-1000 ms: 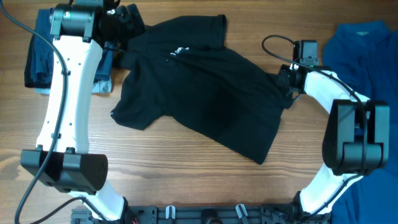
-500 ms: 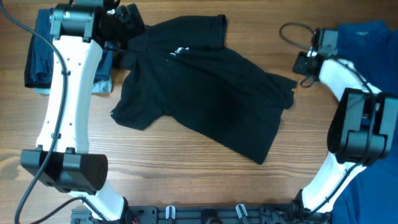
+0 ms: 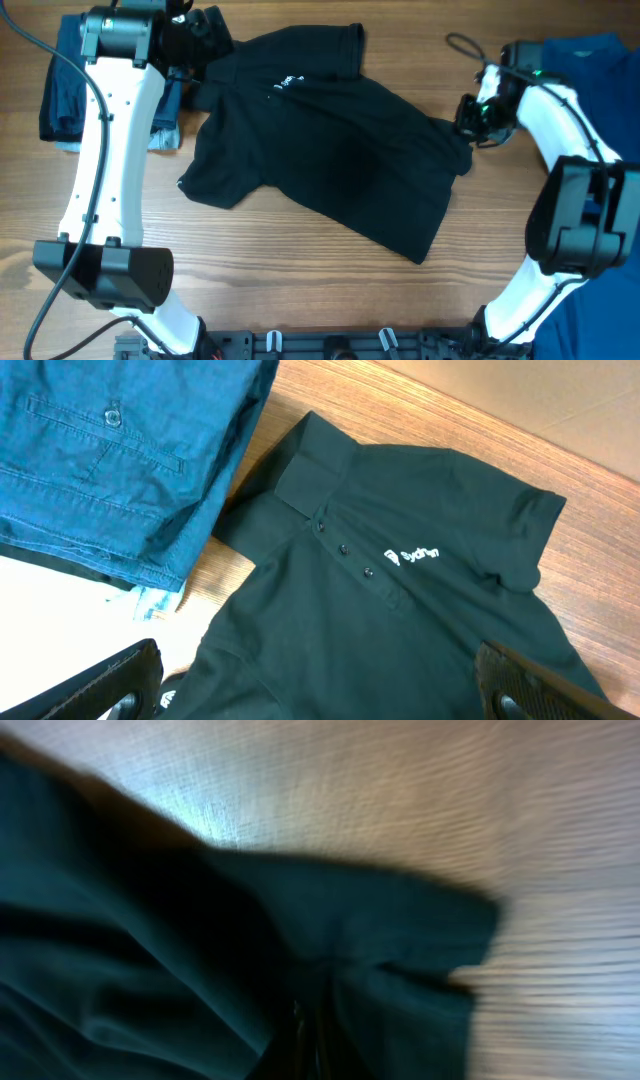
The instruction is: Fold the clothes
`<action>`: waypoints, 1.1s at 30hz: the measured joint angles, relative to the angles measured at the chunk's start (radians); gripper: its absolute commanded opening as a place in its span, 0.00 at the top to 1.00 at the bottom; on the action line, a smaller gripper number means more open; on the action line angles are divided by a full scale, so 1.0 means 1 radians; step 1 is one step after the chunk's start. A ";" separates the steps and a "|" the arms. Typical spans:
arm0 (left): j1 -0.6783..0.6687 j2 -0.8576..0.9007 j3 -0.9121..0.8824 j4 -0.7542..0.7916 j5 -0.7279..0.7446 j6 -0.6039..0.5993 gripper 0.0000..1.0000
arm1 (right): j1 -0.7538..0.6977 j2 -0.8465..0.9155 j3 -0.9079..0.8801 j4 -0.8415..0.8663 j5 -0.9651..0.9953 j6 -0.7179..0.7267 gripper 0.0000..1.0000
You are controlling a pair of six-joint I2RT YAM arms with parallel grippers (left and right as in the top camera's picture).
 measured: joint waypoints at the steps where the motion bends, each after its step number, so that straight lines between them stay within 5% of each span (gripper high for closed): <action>1: 0.000 0.000 0.000 0.000 0.000 0.000 0.00 | 0.006 0.006 -0.016 0.012 -0.009 0.000 0.96; 13: 0.000 0.000 0.000 0.000 0.000 0.000 0.00 | 0.021 0.075 -0.056 0.127 -0.047 0.001 0.96; 33: 0.000 0.000 0.000 0.003 0.000 0.000 0.00 | -0.124 0.214 -0.049 0.859 0.214 0.012 0.95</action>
